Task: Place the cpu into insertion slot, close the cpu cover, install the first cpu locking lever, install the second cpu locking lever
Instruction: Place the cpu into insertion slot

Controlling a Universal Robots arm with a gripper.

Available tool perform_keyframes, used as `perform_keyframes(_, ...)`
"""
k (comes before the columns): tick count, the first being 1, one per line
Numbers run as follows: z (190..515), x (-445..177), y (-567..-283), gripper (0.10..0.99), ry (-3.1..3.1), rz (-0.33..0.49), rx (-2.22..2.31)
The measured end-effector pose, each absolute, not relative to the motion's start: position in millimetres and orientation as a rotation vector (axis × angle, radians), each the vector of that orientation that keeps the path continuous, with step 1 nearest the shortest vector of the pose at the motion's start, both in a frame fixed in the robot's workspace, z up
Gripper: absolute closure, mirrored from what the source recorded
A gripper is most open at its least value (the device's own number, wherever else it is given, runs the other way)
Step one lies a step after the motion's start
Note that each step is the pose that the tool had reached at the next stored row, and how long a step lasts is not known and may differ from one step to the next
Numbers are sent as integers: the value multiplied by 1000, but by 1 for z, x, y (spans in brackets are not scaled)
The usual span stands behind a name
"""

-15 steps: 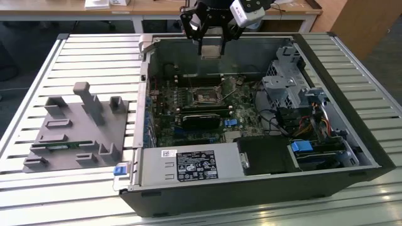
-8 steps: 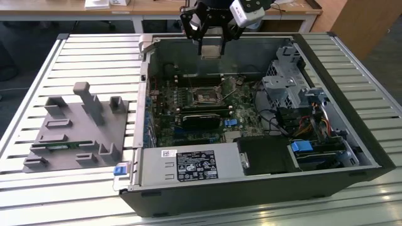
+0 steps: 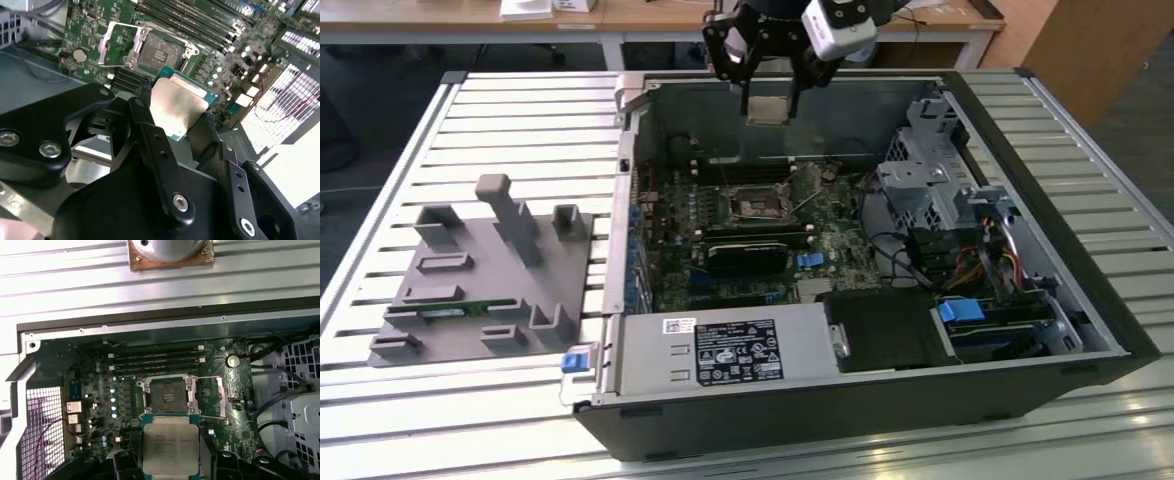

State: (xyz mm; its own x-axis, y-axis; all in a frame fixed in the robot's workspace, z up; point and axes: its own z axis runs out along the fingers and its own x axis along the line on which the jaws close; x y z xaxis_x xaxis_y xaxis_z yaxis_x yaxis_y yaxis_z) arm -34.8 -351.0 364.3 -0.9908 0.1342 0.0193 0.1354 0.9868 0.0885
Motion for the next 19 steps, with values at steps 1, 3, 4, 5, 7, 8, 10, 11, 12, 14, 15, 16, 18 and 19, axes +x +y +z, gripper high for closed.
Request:
perform_keyframes(1, 364, -35, -351, 545, -3117, -141, -238)
perform_keyframes(3, 364, -35, -351, 545, -3114, -141, -286)
perform_keyframes(4, 364, -35, -351, 545, -3112, -141, -312)
perform_keyframes(5, 363, -35, -351, 545, -3111, -141, -336)
perform_keyframes(7, 363, -35, -351, 545, -3107, -142, -383)
perform_keyframes(8, 363, -35, -351, 545, -3104, -142, -404)
perform_keyframes(10, 363, -35, -351, 545, -3099, -142, -452)
perform_keyframes(11, 363, -35, -351, 545, -3096, -142, -477)
perform_keyframes(12, 362, -36, -351, 545, -3093, -142, -502)
perform_keyframes(14, 362, -36, -351, 545, -3086, -142, -550)
perform_keyframes(15, 362, -36, -351, 545, -3083, -143, -571)
perform_keyframes(16, 362, -36, -351, 545, -3080, -143, -589)
perform_keyframes(18, 361, -36, -351, 545, -3074, -142, -629)
perform_keyframes(19, 361, -37, -351, 545, -3070, -142, -649)
